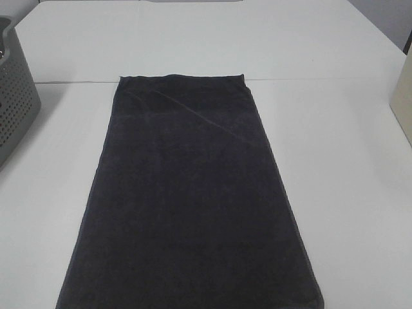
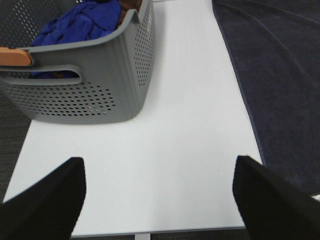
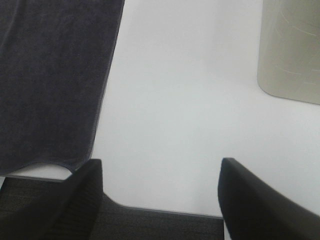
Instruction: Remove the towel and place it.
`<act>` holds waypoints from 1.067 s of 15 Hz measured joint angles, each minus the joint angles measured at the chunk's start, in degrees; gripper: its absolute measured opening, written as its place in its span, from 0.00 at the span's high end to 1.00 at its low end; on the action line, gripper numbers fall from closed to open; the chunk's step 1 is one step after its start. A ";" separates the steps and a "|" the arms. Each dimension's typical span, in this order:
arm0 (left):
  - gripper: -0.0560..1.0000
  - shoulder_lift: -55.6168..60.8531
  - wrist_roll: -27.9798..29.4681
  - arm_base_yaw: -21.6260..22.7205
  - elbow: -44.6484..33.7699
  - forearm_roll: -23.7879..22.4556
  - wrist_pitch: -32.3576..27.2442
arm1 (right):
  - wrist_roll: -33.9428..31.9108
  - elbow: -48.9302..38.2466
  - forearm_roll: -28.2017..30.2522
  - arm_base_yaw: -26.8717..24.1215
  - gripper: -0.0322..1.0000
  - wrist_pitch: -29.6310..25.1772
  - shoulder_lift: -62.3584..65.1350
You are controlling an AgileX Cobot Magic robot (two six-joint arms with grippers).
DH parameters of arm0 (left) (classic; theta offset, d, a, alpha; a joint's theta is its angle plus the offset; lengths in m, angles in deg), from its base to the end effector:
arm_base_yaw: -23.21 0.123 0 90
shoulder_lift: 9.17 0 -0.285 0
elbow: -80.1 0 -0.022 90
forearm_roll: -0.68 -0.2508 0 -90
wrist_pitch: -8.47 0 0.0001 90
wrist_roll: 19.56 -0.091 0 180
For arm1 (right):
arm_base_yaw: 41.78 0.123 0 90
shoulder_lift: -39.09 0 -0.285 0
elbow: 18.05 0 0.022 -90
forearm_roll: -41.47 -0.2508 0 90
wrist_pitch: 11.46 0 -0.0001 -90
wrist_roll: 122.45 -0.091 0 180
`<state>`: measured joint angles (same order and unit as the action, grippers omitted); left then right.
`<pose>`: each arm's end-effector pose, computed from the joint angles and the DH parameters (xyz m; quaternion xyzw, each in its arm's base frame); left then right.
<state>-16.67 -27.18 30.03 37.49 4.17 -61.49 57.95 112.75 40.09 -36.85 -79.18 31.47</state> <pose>-0.0248 -0.0082 0.2924 0.0113 0.8659 0.0330 0.4991 -0.0099 0.0012 0.2648 -0.0423 0.8841 0.0304 0.4644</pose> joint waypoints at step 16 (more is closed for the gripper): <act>0.23 0.11 2.86 0.00 -4.81 1.43 7.33 | 1.89 -2.01 -0.34 0.00 0.34 3.95 0.11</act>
<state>-16.55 -24.32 30.03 32.68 5.60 -54.16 59.84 110.75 39.75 -36.85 -75.23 31.59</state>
